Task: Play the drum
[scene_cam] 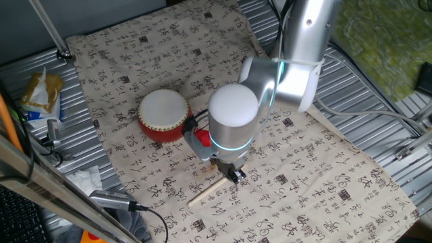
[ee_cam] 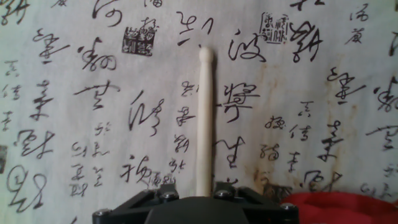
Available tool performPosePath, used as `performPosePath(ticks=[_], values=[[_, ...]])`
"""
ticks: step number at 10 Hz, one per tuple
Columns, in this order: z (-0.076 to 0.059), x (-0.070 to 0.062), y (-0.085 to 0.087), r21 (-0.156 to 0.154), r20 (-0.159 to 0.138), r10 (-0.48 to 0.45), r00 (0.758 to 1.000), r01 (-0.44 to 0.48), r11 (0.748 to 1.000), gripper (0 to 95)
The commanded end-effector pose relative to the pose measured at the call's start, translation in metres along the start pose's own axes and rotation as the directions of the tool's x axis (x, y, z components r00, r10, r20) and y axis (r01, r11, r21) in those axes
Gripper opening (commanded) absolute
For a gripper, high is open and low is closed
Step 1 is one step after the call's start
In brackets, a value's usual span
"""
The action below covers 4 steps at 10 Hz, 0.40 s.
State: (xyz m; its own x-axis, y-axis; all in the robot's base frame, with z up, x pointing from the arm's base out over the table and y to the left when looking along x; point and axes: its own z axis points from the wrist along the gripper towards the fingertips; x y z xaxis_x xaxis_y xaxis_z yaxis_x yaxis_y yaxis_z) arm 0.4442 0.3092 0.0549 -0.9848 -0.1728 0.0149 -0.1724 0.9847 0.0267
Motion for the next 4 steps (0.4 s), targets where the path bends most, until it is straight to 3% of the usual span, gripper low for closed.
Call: performPosePath(ticks=[1,4], values=[[0.0018,-0.0021,0.0017,-0.002,0.006,0.018,1.0,-0.018,1.0,0.0],[0.0019,-0.002,0.0017,0.004,0.004,0.03,1.0,-0.03,1.0,0.0]])
